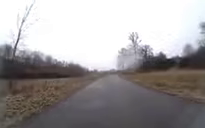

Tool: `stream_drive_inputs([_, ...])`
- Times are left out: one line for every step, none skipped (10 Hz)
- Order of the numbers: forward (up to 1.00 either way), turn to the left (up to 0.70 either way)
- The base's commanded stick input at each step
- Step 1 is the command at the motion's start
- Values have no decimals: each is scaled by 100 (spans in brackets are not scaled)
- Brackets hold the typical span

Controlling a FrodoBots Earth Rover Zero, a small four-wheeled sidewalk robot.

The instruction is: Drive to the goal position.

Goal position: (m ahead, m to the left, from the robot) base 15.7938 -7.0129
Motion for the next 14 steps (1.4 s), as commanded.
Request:
stream_drive_inputs([70,0])
stream_drive_inputs([70,0])
stream_drive_inputs([70,0])
stream_drive_inputs([70,0])
stream_drive_inputs([70,0])
stream_drive_inputs([70,0])
stream_drive_inputs([70,0])
stream_drive_inputs([70,0])
stream_drive_inputs([70,0])
stream_drive_inputs([70,0])
stream_drive_inputs([70,0])
stream_drive_inputs([70,0])
stream_drive_inputs([70,0])
stream_drive_inputs([70,0])
